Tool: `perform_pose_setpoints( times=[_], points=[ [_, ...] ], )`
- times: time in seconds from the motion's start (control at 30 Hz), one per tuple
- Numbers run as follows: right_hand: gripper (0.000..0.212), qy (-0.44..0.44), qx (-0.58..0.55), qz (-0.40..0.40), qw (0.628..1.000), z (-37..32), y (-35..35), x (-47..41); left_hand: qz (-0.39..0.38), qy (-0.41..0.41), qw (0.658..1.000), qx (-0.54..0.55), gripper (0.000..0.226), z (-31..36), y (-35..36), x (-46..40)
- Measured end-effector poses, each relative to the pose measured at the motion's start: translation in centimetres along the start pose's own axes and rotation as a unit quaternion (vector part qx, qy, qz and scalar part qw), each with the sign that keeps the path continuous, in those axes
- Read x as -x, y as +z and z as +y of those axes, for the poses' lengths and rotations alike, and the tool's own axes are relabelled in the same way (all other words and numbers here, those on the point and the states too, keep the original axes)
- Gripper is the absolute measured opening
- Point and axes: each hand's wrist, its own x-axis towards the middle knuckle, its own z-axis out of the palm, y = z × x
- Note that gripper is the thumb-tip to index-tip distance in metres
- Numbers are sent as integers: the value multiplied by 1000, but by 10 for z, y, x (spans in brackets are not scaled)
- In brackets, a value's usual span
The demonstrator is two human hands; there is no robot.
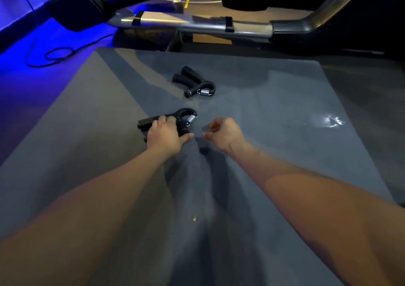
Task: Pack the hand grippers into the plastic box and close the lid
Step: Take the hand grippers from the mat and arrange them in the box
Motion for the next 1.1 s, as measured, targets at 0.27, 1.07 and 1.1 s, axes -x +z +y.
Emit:
perform_pose_setpoints(
  times=[0.27,1.07,1.1],
  points=[
    [38,32,21,47,998,31,-109,62,-131,46,961,238,45,119,-20,46],
    [10,227,-178,95,953,264,-343,260,-369,42,814,447,73,432,108,246],
    [8,235,-172,102,951,273,-349,261,-367,46,822,433,71,438,116,250]
  ],
)
